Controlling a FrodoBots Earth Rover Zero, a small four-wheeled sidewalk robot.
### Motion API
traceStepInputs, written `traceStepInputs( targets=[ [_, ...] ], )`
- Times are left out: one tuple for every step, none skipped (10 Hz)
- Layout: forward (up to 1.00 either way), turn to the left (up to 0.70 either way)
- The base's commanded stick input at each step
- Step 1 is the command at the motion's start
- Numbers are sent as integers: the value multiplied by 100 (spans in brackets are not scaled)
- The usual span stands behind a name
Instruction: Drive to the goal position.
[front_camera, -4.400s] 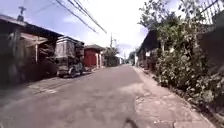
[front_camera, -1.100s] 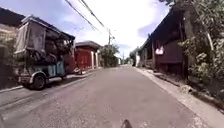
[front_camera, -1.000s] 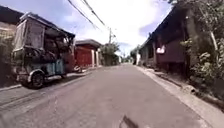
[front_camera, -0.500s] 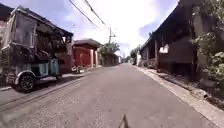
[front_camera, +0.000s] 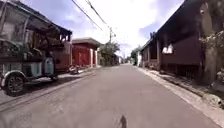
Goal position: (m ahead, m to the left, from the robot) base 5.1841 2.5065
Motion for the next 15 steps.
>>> traceStepInputs(
  targets=[
    [70,-10],
    [70,0],
    [70,0],
    [70,0],
    [70,0],
    [70,0],
    [70,0],
    [70,0],
    [70,0],
    [70,0],
    [70,0],
    [70,0],
    [70,-23],
    [70,-6],
    [70,0]
  ],
)
